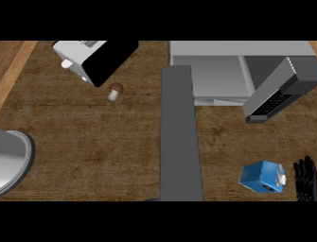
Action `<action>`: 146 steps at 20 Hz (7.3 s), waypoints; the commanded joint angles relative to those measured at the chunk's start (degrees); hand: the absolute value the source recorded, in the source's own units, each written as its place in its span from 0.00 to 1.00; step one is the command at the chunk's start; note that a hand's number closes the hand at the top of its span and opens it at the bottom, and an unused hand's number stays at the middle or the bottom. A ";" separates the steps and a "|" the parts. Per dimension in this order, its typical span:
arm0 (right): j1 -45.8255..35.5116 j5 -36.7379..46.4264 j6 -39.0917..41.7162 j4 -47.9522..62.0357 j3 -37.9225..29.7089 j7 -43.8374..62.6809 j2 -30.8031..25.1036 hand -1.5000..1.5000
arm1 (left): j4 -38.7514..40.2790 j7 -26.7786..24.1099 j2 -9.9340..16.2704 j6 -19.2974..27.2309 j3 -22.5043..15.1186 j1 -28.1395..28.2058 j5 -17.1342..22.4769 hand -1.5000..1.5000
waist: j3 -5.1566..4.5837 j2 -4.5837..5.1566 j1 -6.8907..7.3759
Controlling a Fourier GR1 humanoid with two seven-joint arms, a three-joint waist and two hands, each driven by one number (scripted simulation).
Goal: Pick up the milk, place it into the microwave and close the microwave
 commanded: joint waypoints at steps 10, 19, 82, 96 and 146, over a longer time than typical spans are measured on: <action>-11.09 1.06 0.24 20.22 -5.91 -9.98 0.21 0.00 | -0.87 2.65 -1.13 -3.22 4.50 0.26 3.33 0.00 | -0.01 0.02 0.15; -18.18 1.23 4.43 37.84 -8.40 -21.66 -0.82 1.00 | -1.89 6.96 0.52 -3.20 7.20 -1.20 8.03 0.00 | 0.02 0.03 0.22; -80.72 17.97 -18.08 77.36 -10.59 -5.73 -1.88 1.00 | 8.38 4.80 -0.02 -10.55 10.07 -7.28 4.16 0.00 | 0.14 1.85 4.04; -84.35 24.43 -32.37 84.58 -8.70 -7.49 -9.36 1.00 | 10.41 3.99 -0.54 -11.44 7.22 -10.32 1.53 0.00 | 0.23 3.49 6.53; -71.24 8.97 9.52 83.54 -21.81 -23.48 -2.72 0.00 | 11.85 5.74 -5.98 -18.74 -11.70 -12.08 -7.47 1.00 | 0.05 0.28 0.70</action>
